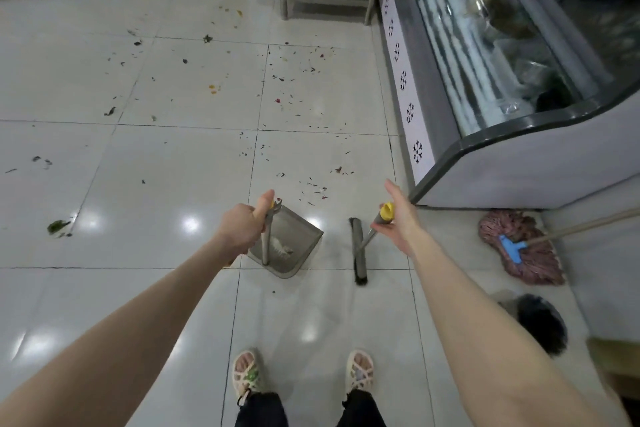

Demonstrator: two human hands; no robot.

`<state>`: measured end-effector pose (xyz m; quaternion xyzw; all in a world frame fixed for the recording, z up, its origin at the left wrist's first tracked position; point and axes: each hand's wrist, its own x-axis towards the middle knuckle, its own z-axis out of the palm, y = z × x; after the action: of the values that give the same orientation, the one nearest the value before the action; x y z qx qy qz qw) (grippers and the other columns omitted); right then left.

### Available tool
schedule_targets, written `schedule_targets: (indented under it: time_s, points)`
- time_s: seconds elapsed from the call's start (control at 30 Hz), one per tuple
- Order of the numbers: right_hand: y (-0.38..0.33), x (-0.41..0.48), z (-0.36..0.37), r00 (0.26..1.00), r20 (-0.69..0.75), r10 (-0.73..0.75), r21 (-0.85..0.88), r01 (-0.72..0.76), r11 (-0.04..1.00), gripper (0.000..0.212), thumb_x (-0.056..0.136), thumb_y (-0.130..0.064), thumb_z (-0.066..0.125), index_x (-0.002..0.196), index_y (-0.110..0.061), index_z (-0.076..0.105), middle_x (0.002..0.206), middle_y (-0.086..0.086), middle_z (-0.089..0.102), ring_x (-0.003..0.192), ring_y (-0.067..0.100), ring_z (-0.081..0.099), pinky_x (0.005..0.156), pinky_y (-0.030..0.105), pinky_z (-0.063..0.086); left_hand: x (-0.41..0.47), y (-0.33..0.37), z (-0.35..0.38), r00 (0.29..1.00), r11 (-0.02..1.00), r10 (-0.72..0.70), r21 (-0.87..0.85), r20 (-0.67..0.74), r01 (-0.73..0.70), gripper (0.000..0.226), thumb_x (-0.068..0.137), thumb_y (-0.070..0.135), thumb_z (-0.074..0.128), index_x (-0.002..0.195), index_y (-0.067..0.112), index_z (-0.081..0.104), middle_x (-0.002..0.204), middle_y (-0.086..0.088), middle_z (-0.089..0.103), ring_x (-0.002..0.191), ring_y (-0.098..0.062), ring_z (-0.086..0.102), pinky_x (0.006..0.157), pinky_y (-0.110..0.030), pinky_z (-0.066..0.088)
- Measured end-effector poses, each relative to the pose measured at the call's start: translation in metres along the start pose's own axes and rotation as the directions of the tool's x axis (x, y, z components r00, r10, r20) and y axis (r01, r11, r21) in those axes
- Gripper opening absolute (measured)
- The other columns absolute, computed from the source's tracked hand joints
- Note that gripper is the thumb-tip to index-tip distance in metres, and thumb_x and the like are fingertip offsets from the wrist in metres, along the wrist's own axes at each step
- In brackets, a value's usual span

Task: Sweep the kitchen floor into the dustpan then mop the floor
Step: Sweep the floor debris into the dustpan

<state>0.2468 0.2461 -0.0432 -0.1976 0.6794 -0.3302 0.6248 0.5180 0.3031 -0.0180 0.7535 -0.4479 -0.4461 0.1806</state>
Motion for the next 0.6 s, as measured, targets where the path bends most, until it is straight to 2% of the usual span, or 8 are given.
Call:
schedule_targets:
  time_s: [0.07,0.1,0.2,0.27,0.37,0.5,0.6]
  points:
    - [0.013,-0.006,0.018,0.998,-0.018,0.064,0.029,-0.064,0.998,0.033,0.087,-0.039,0.066,0.106,-0.016,0.051,0.093,0.006,0.045,0.076,0.019,0.048,0.088,0.041,0.053,0.007,-0.014,-0.022,0.999,1.0,0.022,0.016,0.028,-0.023,0.069,0.092,0.067,0.033,0.06,0.008,0.048,0.061,-0.012,0.048,0.046,-0.022,0.041,0.045,-0.023,0.036]
    - [0.021,-0.006,0.025,0.997,0.001,0.081,0.045,-0.081,0.996,0.03,0.087,-0.03,0.068,0.106,-0.011,0.055,0.098,0.008,0.047,0.076,0.019,0.05,0.084,0.039,0.054,0.011,-0.019,-0.032,0.999,0.999,0.028,0.023,0.04,-0.029,0.069,0.092,0.067,0.033,0.06,0.008,0.048,0.061,-0.012,0.048,0.046,-0.022,0.041,0.046,-0.024,0.036]
    - [0.042,-0.01,0.045,0.99,-0.048,0.134,0.053,-0.132,0.99,0.018,0.082,-0.003,0.071,0.096,0.001,0.06,0.097,0.013,0.049,0.087,0.028,0.054,0.064,0.032,0.06,0.021,-0.031,-0.052,0.997,0.998,0.05,0.038,0.065,-0.052,0.07,0.091,0.068,0.033,0.061,0.008,0.049,0.062,-0.013,0.049,0.048,-0.023,0.042,0.046,-0.024,0.037]
    - [0.06,-0.011,0.059,0.98,-0.072,0.188,0.104,-0.18,0.978,0.013,0.08,0.007,0.067,0.088,0.003,0.058,0.1,0.016,0.051,0.093,0.031,0.055,0.05,0.025,0.058,0.027,-0.038,-0.064,0.994,0.996,0.062,0.054,0.093,-0.067,0.071,0.09,0.07,0.033,0.061,0.007,0.049,0.062,-0.012,0.049,0.048,-0.023,0.042,0.047,-0.026,0.038]
    - [0.077,-0.011,0.069,0.957,-0.072,0.28,0.067,-0.275,0.959,0.013,0.081,0.012,0.062,0.085,0.002,0.056,0.096,0.018,0.054,0.077,0.025,0.057,0.04,0.017,0.049,0.034,-0.043,-0.076,0.992,0.996,0.061,0.057,0.112,-0.068,0.073,0.089,0.071,0.032,0.063,0.006,0.05,0.062,-0.012,0.048,0.049,-0.024,0.042,0.048,-0.028,0.038]
    - [0.086,-0.002,0.076,0.935,-0.076,0.346,0.012,-0.346,0.938,0.013,0.087,0.01,0.054,0.088,-0.003,0.055,0.074,0.012,0.052,0.056,0.015,0.053,0.034,0.014,0.042,0.043,-0.046,-0.091,0.993,0.998,0.066,0.013,0.095,-0.067,0.072,0.091,0.07,0.031,0.064,0.005,0.048,0.056,-0.007,0.046,0.046,-0.022,0.04,0.048,-0.026,0.036]
    - [0.086,0.009,0.083,0.915,-0.07,0.398,0.018,-0.398,0.917,0.014,0.09,0.008,0.052,0.096,-0.005,0.053,0.071,0.009,0.049,0.054,0.012,0.048,0.033,0.013,0.041,0.05,-0.049,-0.101,0.995,0.998,0.068,-0.01,0.067,-0.067,0.07,0.094,0.065,0.03,0.062,0.006,0.047,0.054,-0.004,0.045,0.045,-0.02,0.039,0.046,-0.024,0.035]
